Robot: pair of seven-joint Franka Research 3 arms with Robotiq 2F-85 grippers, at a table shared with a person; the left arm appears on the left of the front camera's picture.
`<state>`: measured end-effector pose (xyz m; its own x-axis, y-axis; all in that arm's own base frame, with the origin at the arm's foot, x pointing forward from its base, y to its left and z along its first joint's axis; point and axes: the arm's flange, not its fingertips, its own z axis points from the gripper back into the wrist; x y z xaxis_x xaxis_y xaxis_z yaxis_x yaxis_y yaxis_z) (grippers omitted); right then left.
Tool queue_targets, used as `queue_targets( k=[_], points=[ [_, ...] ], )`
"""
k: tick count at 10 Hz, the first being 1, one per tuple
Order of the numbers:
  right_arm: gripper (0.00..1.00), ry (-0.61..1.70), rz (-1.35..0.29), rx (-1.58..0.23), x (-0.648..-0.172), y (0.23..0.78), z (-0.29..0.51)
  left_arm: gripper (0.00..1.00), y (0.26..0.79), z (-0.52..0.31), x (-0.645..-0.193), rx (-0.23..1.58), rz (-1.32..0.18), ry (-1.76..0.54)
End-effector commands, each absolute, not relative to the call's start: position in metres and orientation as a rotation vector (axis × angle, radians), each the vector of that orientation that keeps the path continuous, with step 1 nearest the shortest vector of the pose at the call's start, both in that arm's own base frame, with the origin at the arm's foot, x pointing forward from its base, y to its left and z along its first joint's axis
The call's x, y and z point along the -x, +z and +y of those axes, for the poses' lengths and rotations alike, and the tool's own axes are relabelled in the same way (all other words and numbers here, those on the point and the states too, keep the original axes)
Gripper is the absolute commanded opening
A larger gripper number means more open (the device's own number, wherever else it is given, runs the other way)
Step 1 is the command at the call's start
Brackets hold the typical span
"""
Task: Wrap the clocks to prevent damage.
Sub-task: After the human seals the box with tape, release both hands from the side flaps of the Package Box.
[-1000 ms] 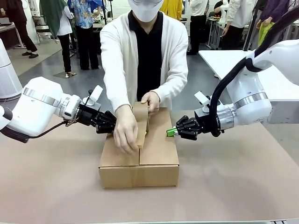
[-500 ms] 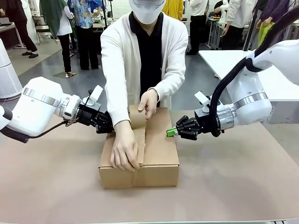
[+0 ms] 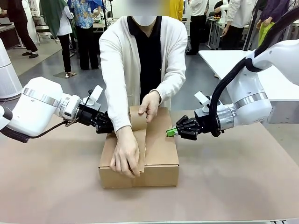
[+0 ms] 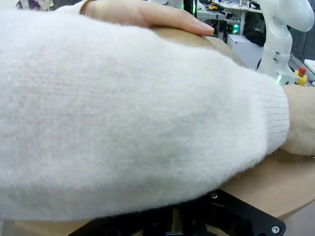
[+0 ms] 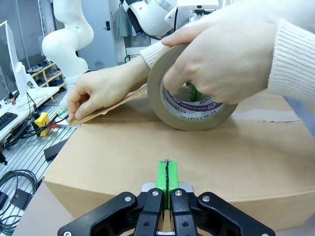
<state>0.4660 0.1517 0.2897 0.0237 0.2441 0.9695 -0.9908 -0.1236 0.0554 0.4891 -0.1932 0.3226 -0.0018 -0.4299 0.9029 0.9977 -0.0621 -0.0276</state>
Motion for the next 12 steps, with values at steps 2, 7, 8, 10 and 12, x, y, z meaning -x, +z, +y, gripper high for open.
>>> queue_targets(
  k=[2,7,8,10,12],
  points=[
    [0.01,1.378,-0.927,-1.129,-0.4655,0.2871,0.1525,0.0,0.3181,-0.1938,-0.4881,0.906,-0.823,-1.425],
    [0.01,1.378,-0.927,-1.129,-0.4655,0.2871,0.1525,0.0,0.3181,-0.1938,-0.4881,0.906,-0.823,-1.425],
    [0.01,1.378,-0.927,-1.129,-0.4655,0.2871,0.1525,0.0,0.3181,-0.1938,-0.4881,0.906,-0.823,-1.425],
    [0.01,1.378,-0.927,-1.129,-0.4655,0.2871,0.1525,0.0,0.3181,-0.1938,-0.4881,0.906,-0.823,-1.425],
    [0.01,1.378,-0.927,-1.129,-0.4655,0.2871,0.1525,0.0,0.3181,-0.1938,-0.4881,0.906,-0.823,-1.425]
  ],
)
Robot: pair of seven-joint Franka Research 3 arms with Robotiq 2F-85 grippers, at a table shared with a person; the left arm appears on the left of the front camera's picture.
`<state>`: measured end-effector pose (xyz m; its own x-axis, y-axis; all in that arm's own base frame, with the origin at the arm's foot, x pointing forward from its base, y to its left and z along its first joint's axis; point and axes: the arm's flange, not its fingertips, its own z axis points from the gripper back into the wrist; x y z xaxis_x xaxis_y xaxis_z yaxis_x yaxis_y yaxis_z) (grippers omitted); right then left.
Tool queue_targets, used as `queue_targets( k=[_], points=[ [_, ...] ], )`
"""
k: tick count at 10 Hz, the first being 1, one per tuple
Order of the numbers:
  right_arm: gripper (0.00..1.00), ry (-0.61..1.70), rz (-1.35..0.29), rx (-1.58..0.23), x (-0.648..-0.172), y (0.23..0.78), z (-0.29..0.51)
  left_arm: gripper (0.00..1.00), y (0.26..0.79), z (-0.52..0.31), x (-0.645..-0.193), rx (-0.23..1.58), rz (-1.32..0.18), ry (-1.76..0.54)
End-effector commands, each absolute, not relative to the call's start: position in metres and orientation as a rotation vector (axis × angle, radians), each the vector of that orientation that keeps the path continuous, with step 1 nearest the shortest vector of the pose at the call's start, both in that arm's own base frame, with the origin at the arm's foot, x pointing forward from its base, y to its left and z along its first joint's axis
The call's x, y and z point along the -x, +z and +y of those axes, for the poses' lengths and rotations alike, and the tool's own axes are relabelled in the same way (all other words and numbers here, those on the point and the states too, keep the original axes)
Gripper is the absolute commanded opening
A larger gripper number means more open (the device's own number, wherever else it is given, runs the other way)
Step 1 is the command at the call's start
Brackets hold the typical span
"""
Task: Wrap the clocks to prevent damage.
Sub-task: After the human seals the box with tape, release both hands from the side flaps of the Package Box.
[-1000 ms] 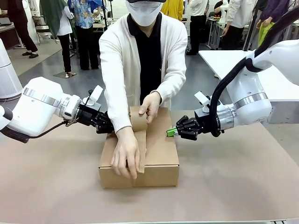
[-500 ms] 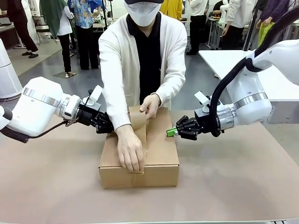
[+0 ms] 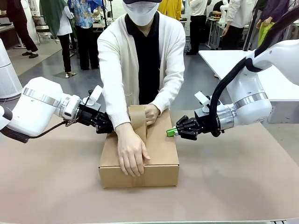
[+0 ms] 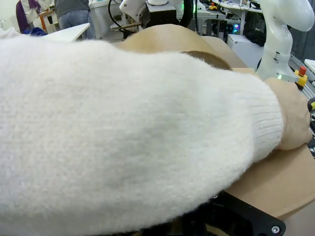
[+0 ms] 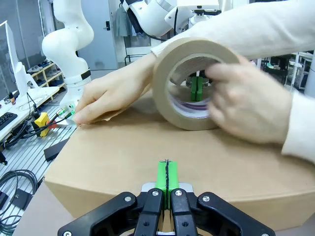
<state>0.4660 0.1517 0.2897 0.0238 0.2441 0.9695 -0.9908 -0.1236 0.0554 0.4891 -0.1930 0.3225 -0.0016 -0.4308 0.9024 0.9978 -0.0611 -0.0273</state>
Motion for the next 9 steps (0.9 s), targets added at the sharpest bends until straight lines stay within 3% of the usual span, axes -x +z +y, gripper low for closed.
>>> queue_targets(
  k=[1,9],
  points=[
    [0.01,1.378,-0.927,-1.129,-0.4655,0.2871,0.1525,0.0,0.3181,-0.1938,-0.4881,0.906,-0.823,-1.425],
    [0.01,1.378,-0.927,-1.129,-0.4655,0.2871,0.1525,0.0,0.3181,-0.1938,-0.4881,0.906,-0.823,-1.425]
  ],
)
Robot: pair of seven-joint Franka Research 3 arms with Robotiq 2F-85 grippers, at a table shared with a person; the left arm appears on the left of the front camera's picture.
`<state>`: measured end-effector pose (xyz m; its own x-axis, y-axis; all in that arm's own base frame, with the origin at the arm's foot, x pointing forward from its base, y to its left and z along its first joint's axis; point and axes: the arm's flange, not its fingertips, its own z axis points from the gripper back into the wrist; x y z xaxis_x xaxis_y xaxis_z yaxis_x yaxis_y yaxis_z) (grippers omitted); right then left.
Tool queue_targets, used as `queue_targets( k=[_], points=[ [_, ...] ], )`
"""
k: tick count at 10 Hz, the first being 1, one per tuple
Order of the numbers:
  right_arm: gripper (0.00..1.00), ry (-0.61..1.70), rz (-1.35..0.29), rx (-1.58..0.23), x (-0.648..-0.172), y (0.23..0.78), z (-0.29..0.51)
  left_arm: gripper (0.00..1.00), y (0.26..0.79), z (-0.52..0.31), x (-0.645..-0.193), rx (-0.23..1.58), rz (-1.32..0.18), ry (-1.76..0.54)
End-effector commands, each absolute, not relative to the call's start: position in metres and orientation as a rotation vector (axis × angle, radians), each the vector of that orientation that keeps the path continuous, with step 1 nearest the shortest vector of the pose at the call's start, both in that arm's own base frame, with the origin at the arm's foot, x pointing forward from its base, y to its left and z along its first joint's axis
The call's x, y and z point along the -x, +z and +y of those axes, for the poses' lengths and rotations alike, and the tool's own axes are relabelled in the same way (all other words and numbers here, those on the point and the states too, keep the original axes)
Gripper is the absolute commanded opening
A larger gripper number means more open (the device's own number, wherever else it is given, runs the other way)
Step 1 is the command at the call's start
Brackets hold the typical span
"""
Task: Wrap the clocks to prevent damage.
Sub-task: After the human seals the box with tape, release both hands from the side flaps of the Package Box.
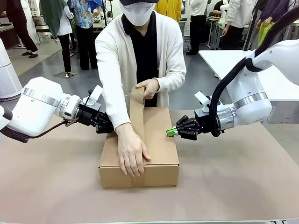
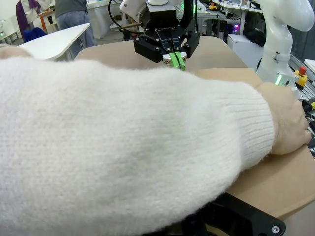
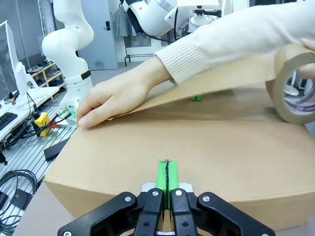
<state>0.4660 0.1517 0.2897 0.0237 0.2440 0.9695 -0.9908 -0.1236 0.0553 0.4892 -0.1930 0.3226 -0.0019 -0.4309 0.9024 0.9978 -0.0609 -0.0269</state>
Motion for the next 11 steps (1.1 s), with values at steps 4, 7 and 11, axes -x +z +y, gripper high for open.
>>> queue_targets(
  k=[4,7,11],
  points=[
    [0.01,1.378,-0.927,-1.129,-0.4655,0.2871,0.1525,0.0,0.3181,-0.1938,-0.4881,0.906,-0.823,-1.425],
    [0.01,1.378,-0.927,-1.129,-0.4655,0.2871,0.1525,0.0,0.3181,-0.1938,-0.4881,0.906,-0.823,-1.425],
    [0.01,1.378,-0.927,-1.129,-0.4655,0.2871,0.1525,0.0,0.3181,-0.1938,-0.4881,0.906,-0.823,-1.425]
  ],
)
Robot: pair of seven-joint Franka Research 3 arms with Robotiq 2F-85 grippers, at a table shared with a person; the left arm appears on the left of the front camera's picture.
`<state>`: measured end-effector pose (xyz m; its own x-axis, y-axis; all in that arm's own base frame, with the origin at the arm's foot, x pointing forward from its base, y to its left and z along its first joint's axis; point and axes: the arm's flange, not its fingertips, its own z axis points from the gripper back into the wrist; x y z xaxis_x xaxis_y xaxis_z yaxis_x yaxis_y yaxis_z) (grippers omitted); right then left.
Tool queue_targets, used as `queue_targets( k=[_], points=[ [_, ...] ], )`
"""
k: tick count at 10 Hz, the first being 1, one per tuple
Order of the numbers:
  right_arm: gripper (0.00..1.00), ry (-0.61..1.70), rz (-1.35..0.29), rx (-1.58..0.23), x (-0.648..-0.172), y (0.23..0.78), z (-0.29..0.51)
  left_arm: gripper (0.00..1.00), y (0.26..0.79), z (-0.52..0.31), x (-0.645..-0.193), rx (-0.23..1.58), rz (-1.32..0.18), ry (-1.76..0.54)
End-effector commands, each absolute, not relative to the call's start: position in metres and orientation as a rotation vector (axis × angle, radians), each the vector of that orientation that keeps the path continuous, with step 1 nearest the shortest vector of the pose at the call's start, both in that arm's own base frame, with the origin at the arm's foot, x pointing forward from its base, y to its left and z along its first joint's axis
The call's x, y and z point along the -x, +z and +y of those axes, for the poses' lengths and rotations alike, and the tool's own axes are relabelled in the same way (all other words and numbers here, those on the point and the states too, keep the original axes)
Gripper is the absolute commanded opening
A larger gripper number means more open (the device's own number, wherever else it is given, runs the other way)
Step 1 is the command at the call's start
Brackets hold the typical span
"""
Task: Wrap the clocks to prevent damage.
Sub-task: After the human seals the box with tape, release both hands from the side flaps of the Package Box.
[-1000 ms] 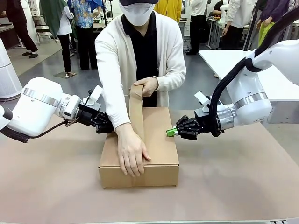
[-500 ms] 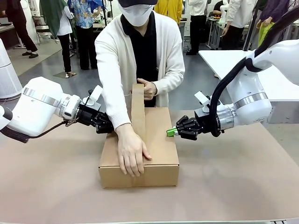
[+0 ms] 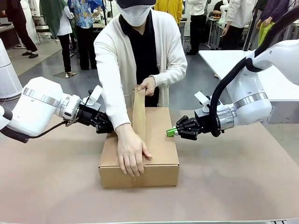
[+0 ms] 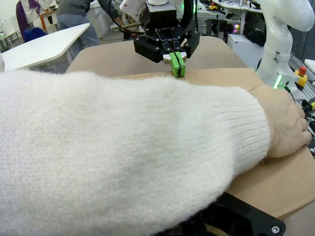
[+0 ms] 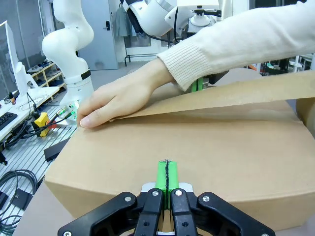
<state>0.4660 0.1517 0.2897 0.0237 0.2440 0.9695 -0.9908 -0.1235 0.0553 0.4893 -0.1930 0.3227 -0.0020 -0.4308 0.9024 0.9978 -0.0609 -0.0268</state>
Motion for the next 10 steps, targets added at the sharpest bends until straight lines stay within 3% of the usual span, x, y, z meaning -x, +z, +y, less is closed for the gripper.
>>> queue_targets(
  k=[1,10],
  points=[
    [0.01,1.378,-0.927,-1.129,-0.4655,0.2871,0.1525,0.0,0.3181,-0.1938,-0.4881,0.906,-0.823,-1.425],
    [0.01,1.378,-0.927,-1.129,-0.4655,0.2871,0.1525,0.0,0.3181,-0.1938,-0.4881,0.906,-0.823,-1.425]
  ],
)
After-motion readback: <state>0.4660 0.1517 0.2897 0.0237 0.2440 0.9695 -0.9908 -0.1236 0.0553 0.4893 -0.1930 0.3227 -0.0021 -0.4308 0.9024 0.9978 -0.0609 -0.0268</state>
